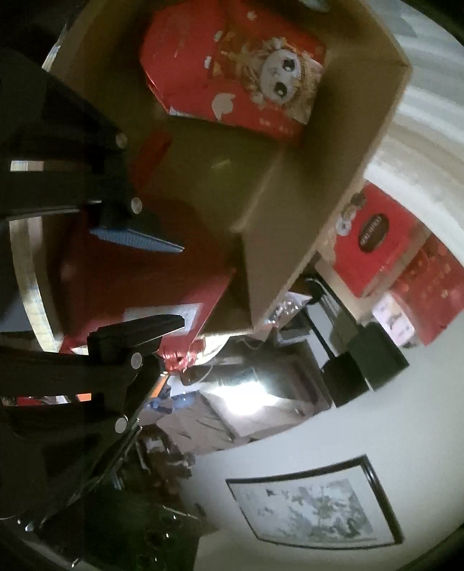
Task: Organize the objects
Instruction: 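Lower the red labelled box into the cardboard box beside the bag and release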
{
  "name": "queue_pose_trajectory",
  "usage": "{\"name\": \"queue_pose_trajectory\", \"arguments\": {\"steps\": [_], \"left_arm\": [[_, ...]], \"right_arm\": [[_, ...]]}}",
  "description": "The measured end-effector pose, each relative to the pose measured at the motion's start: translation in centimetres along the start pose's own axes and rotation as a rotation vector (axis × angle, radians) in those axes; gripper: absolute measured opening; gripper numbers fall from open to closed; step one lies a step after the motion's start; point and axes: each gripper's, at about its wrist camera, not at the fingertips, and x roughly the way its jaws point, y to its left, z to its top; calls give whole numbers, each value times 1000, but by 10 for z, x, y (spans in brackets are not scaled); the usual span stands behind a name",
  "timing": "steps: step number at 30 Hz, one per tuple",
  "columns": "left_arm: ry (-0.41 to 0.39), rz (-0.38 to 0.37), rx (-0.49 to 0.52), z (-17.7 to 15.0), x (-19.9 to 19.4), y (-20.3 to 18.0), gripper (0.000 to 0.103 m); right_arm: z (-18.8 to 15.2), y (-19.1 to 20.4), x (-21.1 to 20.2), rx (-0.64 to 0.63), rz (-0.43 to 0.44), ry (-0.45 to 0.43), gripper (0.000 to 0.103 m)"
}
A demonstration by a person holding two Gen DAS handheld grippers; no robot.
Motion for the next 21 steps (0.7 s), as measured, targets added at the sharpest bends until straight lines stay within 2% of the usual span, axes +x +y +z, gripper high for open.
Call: {"name": "queue_pose_trajectory", "arguments": {"steps": [3, 5, 8, 11, 15, 18, 21], "left_arm": [[-16, -1, 2, 1, -5, 4, 47], [-27, 32, 46, 0, -8, -5, 52], [-32, 96, 138, -4, -8, -27, 59], [-23, 146, 217, -12, -1, -45, 59], [-2, 235, 288, -20, 14, -57, 44], [3, 303, 320, -26, 20, -55, 38], [-5, 296, 322, -27, 19, -52, 39]], "right_arm": [[-6, -10, 2, 17, 10, 13, 6], [-9, -19, -2, 26, 5, 12, 9], [-14, -31, -11, 45, -20, -7, 20], [-19, -45, -18, 80, -57, -25, 26], [-27, -65, -21, 123, -95, -25, 28], [-30, -73, -21, 142, -105, -19, 30], [-34, -77, -18, 147, -100, -5, 31]]}}
